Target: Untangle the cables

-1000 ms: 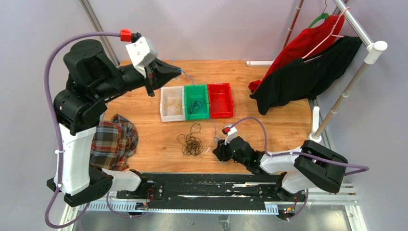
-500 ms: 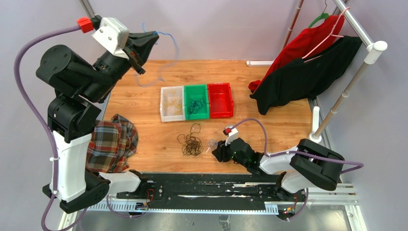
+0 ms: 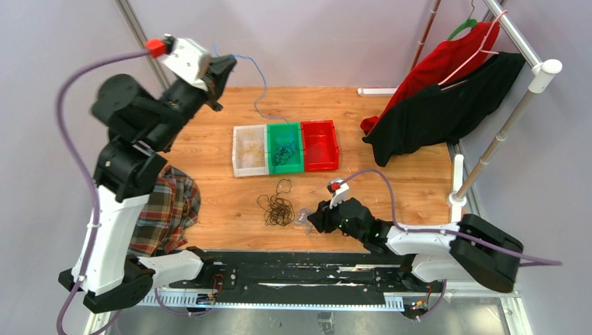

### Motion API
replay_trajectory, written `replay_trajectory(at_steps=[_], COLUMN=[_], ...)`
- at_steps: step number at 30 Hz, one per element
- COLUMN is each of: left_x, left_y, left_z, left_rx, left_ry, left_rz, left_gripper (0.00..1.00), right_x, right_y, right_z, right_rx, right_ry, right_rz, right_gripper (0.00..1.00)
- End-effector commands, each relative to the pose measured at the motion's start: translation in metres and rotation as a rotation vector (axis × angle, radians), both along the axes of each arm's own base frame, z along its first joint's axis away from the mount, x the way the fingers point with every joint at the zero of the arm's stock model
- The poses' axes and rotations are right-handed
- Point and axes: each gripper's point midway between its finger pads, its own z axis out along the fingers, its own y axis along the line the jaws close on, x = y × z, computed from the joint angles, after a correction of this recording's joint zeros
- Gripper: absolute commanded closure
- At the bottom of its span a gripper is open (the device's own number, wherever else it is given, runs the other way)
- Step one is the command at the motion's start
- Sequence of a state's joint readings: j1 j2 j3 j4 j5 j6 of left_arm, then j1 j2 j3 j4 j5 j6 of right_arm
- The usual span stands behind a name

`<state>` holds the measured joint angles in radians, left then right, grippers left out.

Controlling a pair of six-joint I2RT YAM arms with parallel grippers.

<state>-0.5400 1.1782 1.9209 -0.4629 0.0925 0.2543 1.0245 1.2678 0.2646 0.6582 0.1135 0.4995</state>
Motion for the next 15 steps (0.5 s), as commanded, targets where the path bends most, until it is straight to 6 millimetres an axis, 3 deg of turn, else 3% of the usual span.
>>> replay_trajectory(at_steps=[1,7,11,15], left_x=[0.036,0.079,0.104,0.126], left_y=[-0.015,-0.038,-0.052,-0.060], left_z=[-0.062,-0.141,-0.174,-0.195], left_rx=[0.080,0.208,0.265,0.306], left_ry=[0.099,0.231,0.293,0.309], left_rz=[0.035,0.045,0.050,0.066], left_gripper=[1.00,1.00,0.99,1.00], right_x=[0.007,0.016,0.021,0.022], right_y=[0.004,-0.011,-0.024,-0.031], right_z=[0.041,0.072,0.076,0.071], right_rx=[0.011,0.004,-0.005,-0.015], right_ry=[-0.077,-0.160,-0.183,-0.183], right_rz=[-0.006,-0.059,-0.110,-0.130], right_gripper=[0.62,0.60,0.58,0.56])
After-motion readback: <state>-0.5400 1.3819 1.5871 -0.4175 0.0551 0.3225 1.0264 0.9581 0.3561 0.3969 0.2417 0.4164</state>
